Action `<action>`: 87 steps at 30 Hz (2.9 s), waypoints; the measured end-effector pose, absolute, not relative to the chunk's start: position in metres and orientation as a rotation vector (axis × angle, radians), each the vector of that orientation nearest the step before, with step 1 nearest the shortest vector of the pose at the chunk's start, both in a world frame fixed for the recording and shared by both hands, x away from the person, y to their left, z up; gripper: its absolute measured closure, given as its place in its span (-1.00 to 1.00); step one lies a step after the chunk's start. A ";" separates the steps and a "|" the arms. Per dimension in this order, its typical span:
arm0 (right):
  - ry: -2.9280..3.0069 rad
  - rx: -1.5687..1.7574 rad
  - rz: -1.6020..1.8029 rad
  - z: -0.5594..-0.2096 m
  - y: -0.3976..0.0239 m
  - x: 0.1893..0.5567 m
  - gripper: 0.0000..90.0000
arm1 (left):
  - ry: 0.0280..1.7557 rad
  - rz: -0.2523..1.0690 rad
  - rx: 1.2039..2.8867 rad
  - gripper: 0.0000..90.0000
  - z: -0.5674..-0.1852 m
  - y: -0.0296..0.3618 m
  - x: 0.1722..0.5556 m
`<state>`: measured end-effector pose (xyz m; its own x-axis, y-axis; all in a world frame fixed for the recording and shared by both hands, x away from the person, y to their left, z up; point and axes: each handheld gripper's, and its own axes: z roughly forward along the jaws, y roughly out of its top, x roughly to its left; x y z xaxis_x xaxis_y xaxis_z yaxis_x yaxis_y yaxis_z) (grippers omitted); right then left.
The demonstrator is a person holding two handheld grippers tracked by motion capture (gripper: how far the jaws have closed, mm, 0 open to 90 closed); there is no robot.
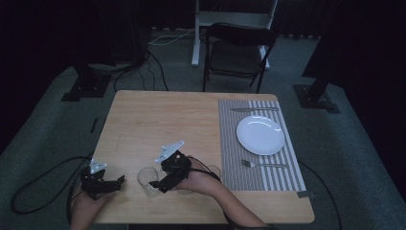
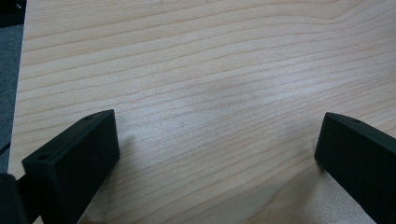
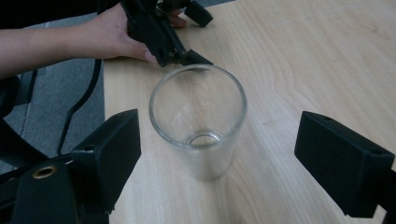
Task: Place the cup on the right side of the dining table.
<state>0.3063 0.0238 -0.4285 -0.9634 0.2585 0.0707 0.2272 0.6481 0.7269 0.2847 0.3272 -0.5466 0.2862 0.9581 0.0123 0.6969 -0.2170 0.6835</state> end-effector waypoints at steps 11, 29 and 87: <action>2.893 0.352 1.118 -0.434 0.053 0.308 -0.68 | 1.476 0.598 1.991 -1.00 -0.547 0.327 0.285; 2.906 0.341 0.815 -0.440 0.086 0.302 -0.40 | 1.476 0.598 1.992 -1.00 -0.547 0.327 0.285; 2.788 0.677 0.692 -0.422 0.037 0.371 -0.36 | 1.476 0.599 1.992 -1.00 -0.547 0.327 0.285</action>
